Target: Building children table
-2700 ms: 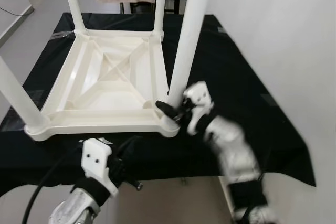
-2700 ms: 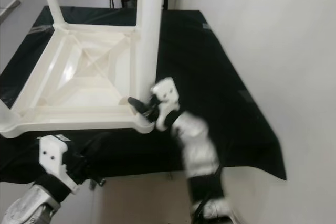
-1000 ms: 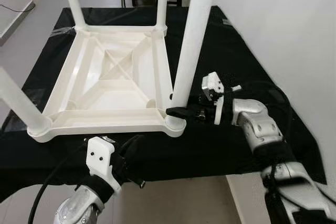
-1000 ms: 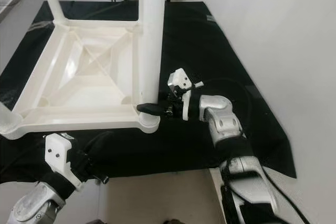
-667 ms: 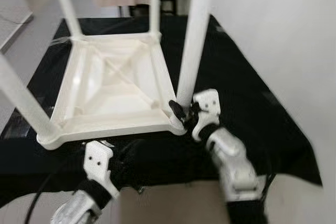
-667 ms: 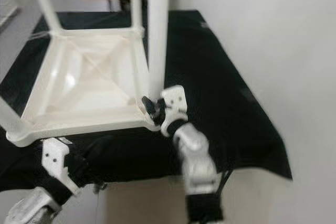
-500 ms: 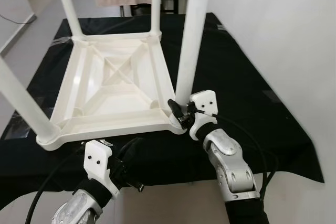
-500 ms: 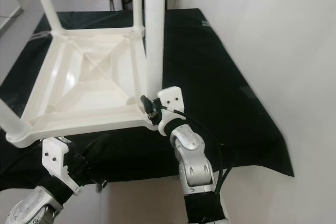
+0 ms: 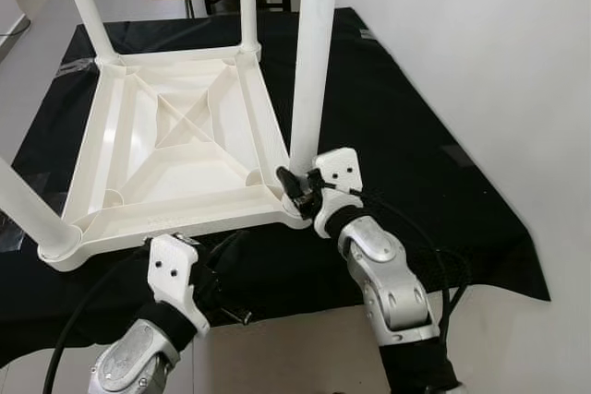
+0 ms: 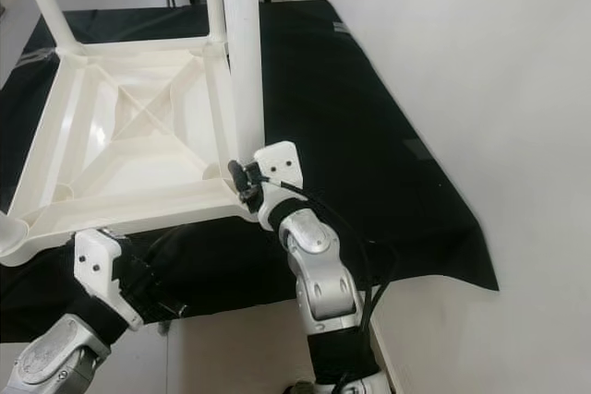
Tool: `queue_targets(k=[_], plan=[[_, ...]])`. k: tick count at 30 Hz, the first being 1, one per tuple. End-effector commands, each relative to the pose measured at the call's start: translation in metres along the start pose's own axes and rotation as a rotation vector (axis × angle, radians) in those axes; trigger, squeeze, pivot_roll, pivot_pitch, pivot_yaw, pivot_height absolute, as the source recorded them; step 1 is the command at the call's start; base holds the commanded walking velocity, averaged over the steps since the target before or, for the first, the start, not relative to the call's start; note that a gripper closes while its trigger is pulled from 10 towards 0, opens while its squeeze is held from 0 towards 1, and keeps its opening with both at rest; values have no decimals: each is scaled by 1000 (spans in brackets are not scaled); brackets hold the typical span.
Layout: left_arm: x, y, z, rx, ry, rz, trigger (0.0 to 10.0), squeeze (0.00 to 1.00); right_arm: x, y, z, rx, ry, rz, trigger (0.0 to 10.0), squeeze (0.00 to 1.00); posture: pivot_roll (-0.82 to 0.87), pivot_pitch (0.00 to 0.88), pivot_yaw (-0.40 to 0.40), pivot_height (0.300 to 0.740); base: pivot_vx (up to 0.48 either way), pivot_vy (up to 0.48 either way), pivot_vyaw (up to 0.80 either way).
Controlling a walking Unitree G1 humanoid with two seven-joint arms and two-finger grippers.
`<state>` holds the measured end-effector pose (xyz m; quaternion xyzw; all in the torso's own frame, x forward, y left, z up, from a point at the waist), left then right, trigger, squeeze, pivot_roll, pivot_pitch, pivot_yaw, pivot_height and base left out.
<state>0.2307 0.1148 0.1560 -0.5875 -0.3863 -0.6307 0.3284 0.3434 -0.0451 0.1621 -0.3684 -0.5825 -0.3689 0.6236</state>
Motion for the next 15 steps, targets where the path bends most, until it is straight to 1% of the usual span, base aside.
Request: queue_targets(k=[1,3,4,5,6,7,8,9,12,14,15], plan=[[-1,-4,8,27,26,42,10000,0,-1,2,7,62,87,8,10000,1000,83,113,-49,740,0,0,0],[1,-4,11,38,34,44,10000,0,2,2,9,79,101,2,10000,1000,83,113,-49,740,0,0,0],[12,-4,22,77,61,26,10000,0,7,0,15,137,130,-10,10000,992,82,113,-48,740,0,0,0],[12,-4,22,77,61,26,10000,0,7,0,15,137,130,-10,10000,992,82,113,-48,740,0,0,0],[19,-4,29,102,73,9,10000,0,9,-3,20,182,133,-13,10000,357,81,114,-44,740,0,0,0],[26,-3,34,122,77,-10,10000,0,10,-6,24,229,127,-14,10000,114,82,115,-43,740,0,0,0],[32,-3,38,140,75,-27,10000,0,10,-9,26,268,115,-16,10000,0,82,115,-43,740,0,0,0],[35,-3,41,151,73,-38,10000,0,11,-12,27,293,106,-17,10000,0,82,115,-43,740,0,0,0],[45,-2,49,194,58,-71,10000,0,9,-19,22,330,70,-7,10000,0,83,117,-39,740,0,0,0],[45,-3,58,271,42,-69,10000,0,8,-22,7,308,42,0,10000,0,66,123,-34,740,0,0,0],[41,-3,61,306,51,-46,10000,0,7,-23,-3,280,26,6,10000,0,51,128,-33,740,0,0,0]])
Point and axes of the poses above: a point about 5 cm out from each wrist's last joint towards the gripper, its own y axis pointing out of the wrist towards the gripper, its own x axis along the axis of the wrist's last joint, z = x × y, the point moved 4 cm from there along y, pointing out of the wrist towards the gripper, and after that the axes turned 4 degrees about y, right-handed, at the moved point
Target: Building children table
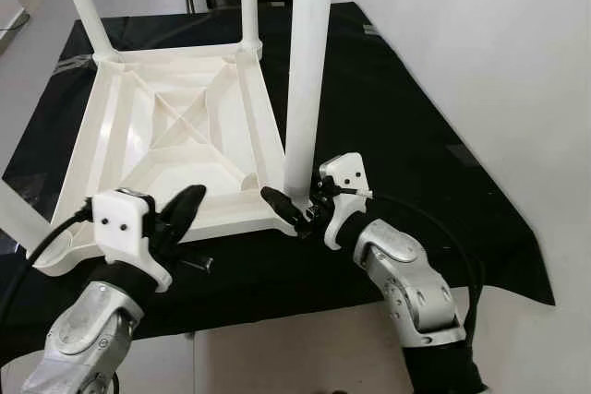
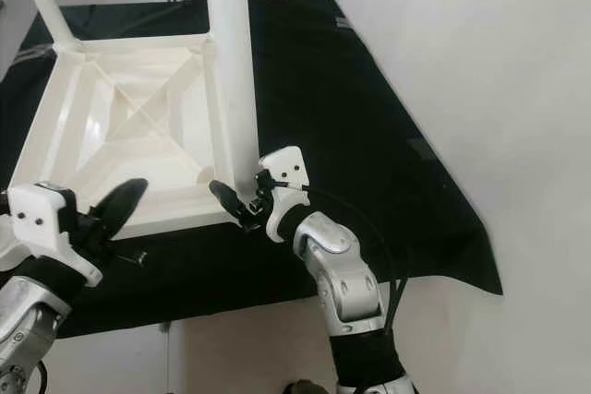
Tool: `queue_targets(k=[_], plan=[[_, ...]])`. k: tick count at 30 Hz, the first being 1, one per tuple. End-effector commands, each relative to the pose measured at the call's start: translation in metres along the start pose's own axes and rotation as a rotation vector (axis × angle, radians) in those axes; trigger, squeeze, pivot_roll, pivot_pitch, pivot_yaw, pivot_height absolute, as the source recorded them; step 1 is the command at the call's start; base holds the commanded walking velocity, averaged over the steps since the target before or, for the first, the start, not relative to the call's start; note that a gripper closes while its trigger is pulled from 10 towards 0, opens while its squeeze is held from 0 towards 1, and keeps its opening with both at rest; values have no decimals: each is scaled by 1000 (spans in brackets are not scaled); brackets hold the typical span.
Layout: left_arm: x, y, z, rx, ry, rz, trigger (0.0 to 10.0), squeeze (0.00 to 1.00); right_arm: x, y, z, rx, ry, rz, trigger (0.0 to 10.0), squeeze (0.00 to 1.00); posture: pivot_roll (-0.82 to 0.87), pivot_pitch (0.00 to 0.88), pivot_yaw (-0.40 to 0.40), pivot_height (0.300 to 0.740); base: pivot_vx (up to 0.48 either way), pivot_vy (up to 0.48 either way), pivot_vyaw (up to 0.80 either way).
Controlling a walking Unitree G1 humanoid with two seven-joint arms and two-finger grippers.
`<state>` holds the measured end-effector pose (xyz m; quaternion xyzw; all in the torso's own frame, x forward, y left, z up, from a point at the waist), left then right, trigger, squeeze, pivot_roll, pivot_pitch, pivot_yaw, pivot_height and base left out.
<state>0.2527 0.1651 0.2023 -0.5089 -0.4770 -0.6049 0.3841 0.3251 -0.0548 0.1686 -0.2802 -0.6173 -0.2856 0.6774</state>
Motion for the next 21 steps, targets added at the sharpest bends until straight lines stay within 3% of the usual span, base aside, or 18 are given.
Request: queue_targets(k=[1,6,11,14,17,21], plan=[[-8,-2,8,73,15,52,10000,0,1,-6,-9,-11,-6,-3,10000,0,51,128,-33,740,0,0,0],[-17,-4,8,86,77,100,10000,0,3,-23,-35,-76,-12,1,10000,0,36,135,-25,740,0,0,0],[-19,-4,16,122,80,119,10000,0,1,-31,-31,-19,-16,14,10000,0,33,138,-17,740,0,0,0],[-20,-6,23,155,89,132,10000,0,-5,-43,-22,89,-29,44,10000,0,36,137,-14,740,0,0,0],[-23,-8,23,161,98,146,10000,0,-7,-47,-24,99,-30,51,10000,0,36,137,-14,740,0,0,0],[-29,-13,21,173,174,171,10000,0,-8,-57,-32,93,-19,49,10000,0,38,137,-17,740,0,0,0]])
Point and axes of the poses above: a point about 5 cm out from each wrist's last joint towards the gripper, its own y axis pointing out of the wrist towards the gripper, its own x axis along the axis of the wrist's last joint, z = x × y, the point moved 4 cm from there along y, pointing out of the wrist towards the gripper, and after that the axes turned 4 degrees about y, right-handed, at the moved point
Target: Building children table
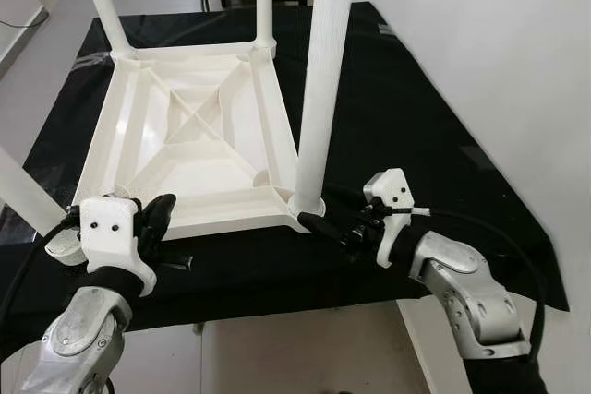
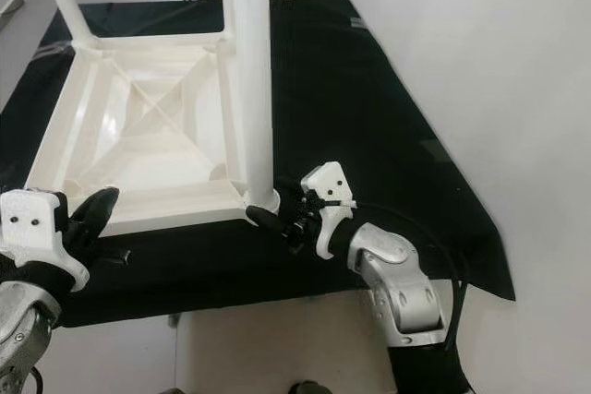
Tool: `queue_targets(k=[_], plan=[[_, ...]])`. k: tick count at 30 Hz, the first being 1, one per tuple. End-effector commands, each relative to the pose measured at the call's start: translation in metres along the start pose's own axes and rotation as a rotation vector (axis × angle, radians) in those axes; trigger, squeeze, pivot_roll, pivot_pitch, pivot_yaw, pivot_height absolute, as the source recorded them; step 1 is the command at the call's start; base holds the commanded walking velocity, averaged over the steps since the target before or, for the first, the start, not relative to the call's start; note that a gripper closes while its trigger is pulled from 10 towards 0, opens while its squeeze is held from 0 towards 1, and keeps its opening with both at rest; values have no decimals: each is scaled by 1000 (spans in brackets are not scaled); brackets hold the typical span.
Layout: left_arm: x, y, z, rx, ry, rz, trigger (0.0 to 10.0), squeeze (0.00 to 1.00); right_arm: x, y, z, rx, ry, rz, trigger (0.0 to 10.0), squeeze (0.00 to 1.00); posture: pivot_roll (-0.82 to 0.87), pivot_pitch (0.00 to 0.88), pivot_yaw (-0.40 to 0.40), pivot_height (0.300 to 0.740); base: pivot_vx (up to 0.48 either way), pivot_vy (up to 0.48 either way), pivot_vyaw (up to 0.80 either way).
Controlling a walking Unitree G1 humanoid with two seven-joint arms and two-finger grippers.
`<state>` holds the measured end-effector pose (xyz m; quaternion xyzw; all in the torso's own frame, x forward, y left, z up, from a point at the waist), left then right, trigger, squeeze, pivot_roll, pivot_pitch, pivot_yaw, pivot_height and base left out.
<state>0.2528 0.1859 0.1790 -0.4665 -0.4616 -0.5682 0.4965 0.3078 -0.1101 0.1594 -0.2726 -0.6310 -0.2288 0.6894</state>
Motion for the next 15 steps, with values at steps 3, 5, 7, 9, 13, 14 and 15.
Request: queue_targets(k=[3,5,7,9,13,14,15], plan=[[-10,-6,-2,7,43,40,10000,0,-2,-16,-4,4,19,-18,10000,0,41,140,-15,740,0,0,0],[-13,-9,-3,8,24,56,10000,0,-5,-24,-3,16,22,-9,10000,0,43,142,-10,740,0,0,0],[-16,-12,-2,18,-12,72,10000,0,-6,-31,0,37,24,1,10000,0,41,145,2,740,0,0,0],[-18,-14,-2,25,-32,81,10000,0,-7,-36,3,57,23,9,10000,0,47,143,5,740,0,0,0],[-21,-21,-2,44,-49,96,10000,0,-14,-50,11,104,13,55,10000,0,51,143,12,740,0,0,0],[-22,-22,-2,49,-48,97,10000,0,-15,-50,11,105,11,59,10000,0,51,143,12,740,0,0,0],[-22,-23,0,59,-40,99,10000,0,-16,-50,10,100,10,62,10000,0,49,142,11,740,0,0,0]])
Point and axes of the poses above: a point about 5 cm out from each wrist's last joint towards the gripper, its own y axis pointing out of the wrist towards the gripper, its own x axis along the axis of the wrist's last joint, z = x × y, the point moved 4 cm from there along y, pointing out of the wrist towards the gripper, and after that the axes turned 4 degrees about y, right-handed, at the moved point
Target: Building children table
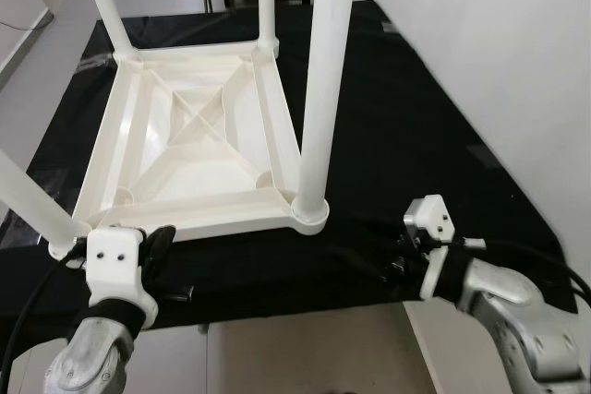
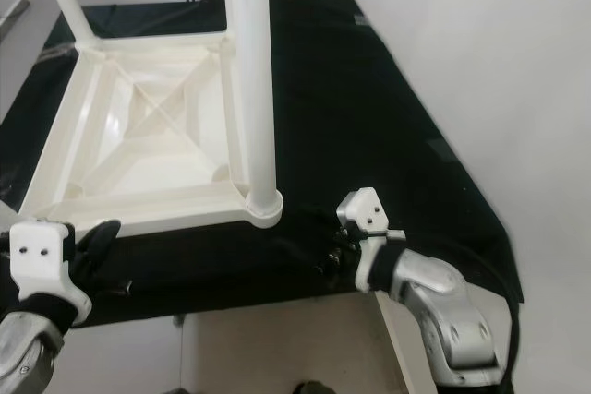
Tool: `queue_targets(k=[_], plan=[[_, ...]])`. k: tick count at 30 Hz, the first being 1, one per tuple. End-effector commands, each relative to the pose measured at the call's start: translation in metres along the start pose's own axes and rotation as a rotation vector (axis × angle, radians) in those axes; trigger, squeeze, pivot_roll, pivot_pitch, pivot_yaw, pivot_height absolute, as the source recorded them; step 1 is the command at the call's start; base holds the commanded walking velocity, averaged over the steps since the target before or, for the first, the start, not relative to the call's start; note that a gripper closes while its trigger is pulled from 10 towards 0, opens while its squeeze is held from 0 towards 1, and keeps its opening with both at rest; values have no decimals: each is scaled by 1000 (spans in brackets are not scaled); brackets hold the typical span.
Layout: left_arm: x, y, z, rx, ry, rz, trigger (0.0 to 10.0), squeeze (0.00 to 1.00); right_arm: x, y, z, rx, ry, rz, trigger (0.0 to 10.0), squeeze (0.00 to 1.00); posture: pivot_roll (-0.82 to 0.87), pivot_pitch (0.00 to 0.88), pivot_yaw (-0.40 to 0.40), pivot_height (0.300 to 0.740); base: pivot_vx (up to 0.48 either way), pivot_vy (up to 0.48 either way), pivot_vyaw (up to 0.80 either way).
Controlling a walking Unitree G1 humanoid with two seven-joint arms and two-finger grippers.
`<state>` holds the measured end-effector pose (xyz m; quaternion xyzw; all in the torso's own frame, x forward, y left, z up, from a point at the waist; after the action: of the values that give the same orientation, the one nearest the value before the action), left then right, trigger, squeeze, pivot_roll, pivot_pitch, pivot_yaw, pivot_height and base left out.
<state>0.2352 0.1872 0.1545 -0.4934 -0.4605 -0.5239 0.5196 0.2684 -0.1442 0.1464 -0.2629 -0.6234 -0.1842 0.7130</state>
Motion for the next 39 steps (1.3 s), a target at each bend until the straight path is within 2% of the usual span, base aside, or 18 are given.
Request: queue_targets(k=[1,13,18,22,28,31,34,36,37,38,39], plan=[[1,-5,4,30,25,2,10000,0,2,2,3,19,-10,-2,10000,0,52,143,8,740,0,0,0],[0,-8,6,46,41,2,10000,0,5,5,8,88,-29,18,10000,0,64,135,-6,740,0,457,0],[-2,-9,5,38,47,9,10000,0,6,7,20,168,-47,38,10000,0,64,128,-6,740,0,480,0],[-1,-8,4,35,48,5,10000,0,6,9,22,182,-54,43,10000,0,65,128,-6,740,0,480,0],[0,-6,-1,-8,47,-2,10000,0,7,14,25,205,-86,64,10000,0,63,125,-3,740,0,0,0],[5,-6,-26,-171,34,-24,10000,0,9,27,20,208,-146,112,10000,0,60,122,0,740,0,0,0],[-3,-11,-50,-326,58,5,10000,0,11,37,11,221,-160,166,10000,0,58,112,3,740,0,0,0],[-5,-13,-56,-362,59,14,10000,0,12,38,8,229,-163,181,10000,0,58,112,3,740,0,0,0],[-9,-17,-64,-410,58,23,10000,0,12,39,6,252,-179,209,10000,0,57,110,2,740,0,0,0],[-9,-17,-64,-410,58,23,10000,0,12,39,6,252,-179,209,10000,0,57,110,2,740,0,0,0],[-11,-20,-70,-452,50,31,10000,0,12,40,2,294,-185,239,10000,0,61,106,-6,740,0,0,0]])
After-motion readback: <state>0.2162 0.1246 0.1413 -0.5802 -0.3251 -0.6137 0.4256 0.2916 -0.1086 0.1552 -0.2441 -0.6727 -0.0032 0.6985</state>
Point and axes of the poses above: a point about 5 cm out from each wrist's last joint towards the gripper, its own y axis pointing out of the wrist towards the gripper, its own x axis along the axis of the wrist's last joint, z = x × y, the point moved 4 cm from there along y, pointing out of the wrist towards the gripper, and after that the axes turned 4 degrees about y, right-handed, at the moved point
